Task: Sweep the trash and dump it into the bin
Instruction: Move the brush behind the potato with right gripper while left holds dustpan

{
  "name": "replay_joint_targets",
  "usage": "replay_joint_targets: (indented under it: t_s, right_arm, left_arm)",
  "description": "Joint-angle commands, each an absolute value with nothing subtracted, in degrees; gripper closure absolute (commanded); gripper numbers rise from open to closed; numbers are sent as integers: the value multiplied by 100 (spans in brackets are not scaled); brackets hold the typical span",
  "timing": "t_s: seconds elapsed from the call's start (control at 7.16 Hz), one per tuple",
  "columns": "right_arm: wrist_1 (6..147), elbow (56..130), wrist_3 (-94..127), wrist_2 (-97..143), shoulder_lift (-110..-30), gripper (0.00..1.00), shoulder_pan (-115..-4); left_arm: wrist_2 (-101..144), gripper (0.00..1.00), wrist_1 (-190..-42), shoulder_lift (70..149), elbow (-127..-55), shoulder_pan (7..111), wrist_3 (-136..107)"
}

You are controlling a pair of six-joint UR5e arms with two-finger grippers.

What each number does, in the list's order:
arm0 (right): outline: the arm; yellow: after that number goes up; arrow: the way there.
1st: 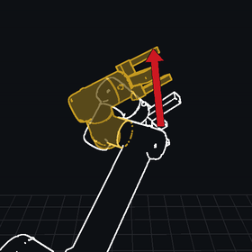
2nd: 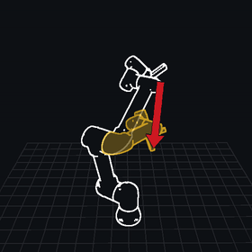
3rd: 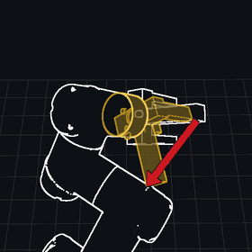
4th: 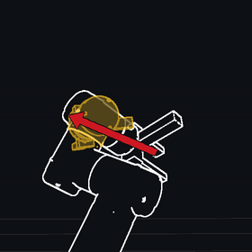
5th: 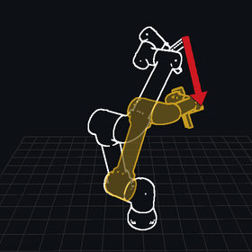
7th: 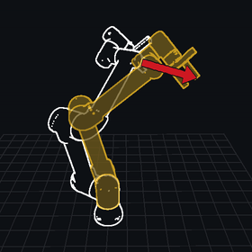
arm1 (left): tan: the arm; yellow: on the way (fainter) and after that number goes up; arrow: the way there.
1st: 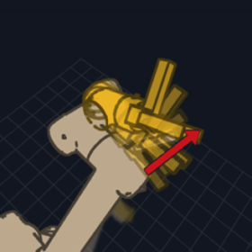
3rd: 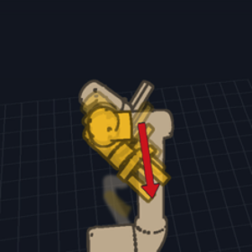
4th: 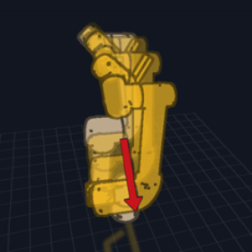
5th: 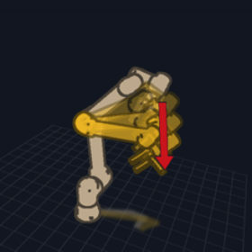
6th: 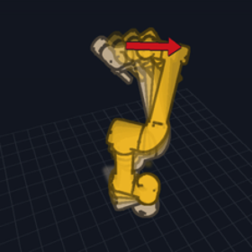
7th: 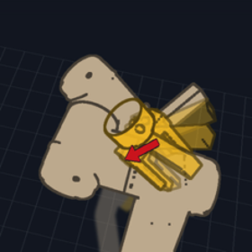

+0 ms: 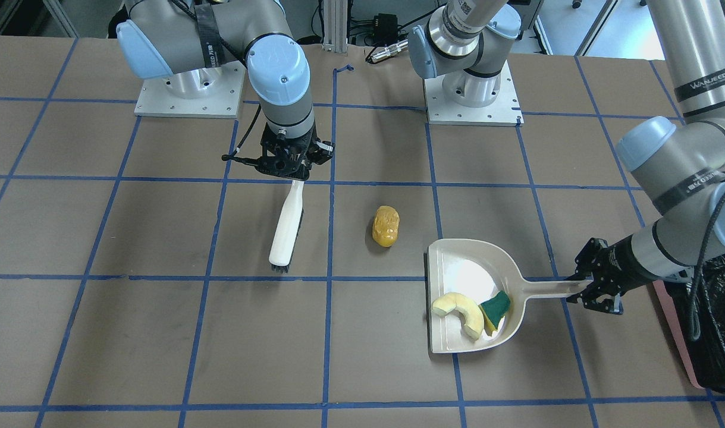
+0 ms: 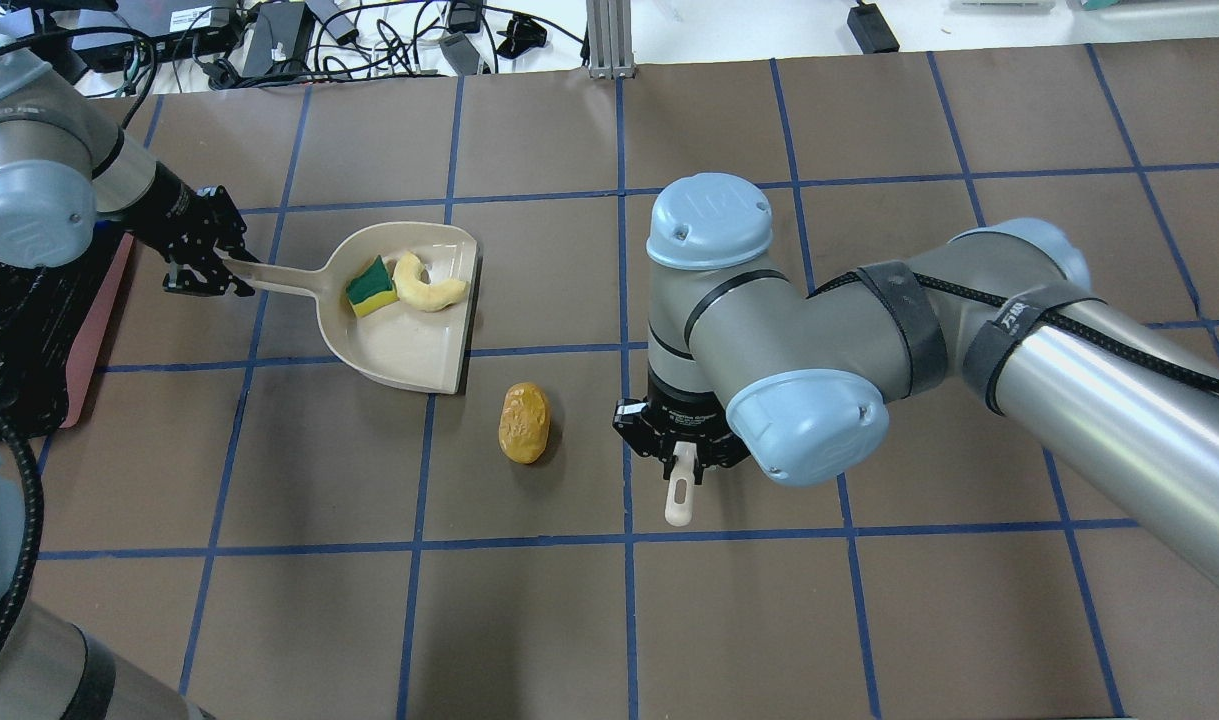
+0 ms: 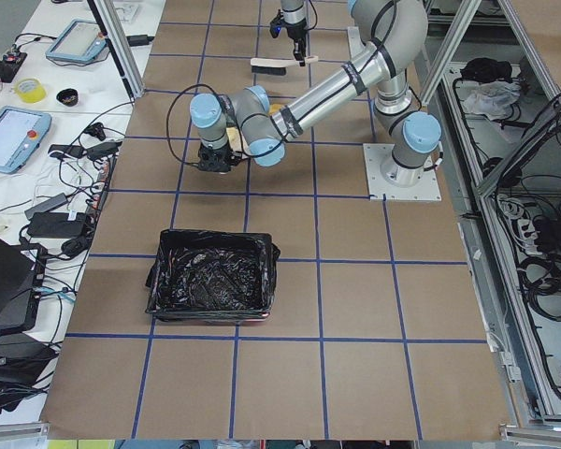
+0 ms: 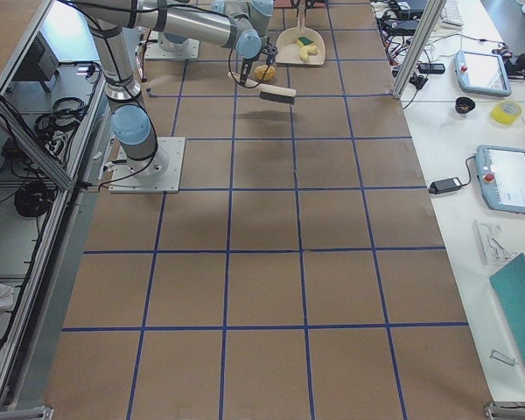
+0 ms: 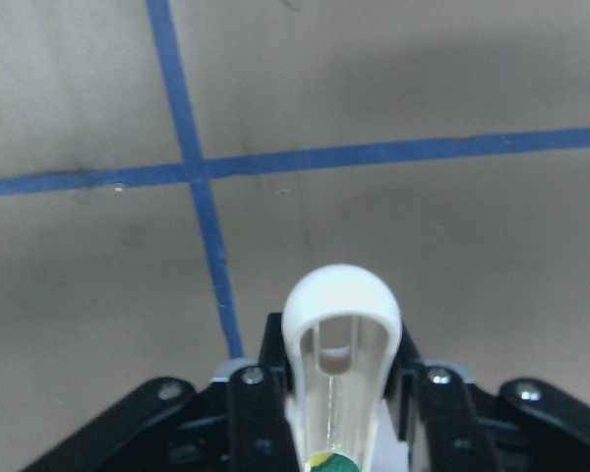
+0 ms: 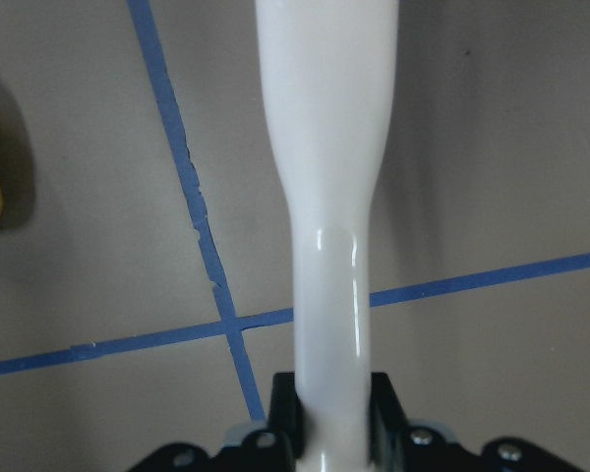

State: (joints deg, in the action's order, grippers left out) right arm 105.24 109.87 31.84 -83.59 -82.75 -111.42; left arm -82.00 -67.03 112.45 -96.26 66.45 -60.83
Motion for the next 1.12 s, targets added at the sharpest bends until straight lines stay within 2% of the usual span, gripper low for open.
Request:
replay_joint_targets:
  t_s: [0.0, 0.56, 0.84, 0.98]
  right_arm:
    - [10521, 11004, 3312, -8314, -8288, 100, -11162]
    - [10529, 11004, 3700, -8323, -8288, 100, -11558]
    - [10869, 11021, 4118, -8323, -8157, 100, -11976]
    - [11403, 11039, 4583, -8323, -7860, 100, -12275]
  left_arm:
    - [-8602, 100, -6697, 10585, -10395, 6443, -5741]
    - [-8534, 100, -6645, 9555, -11485, 6460, -5800]
    - [-8438, 100, -6313, 9509, -11619, 6504, -6028]
    - [-7976, 100, -5728, 9727, -11637, 6513, -6334]
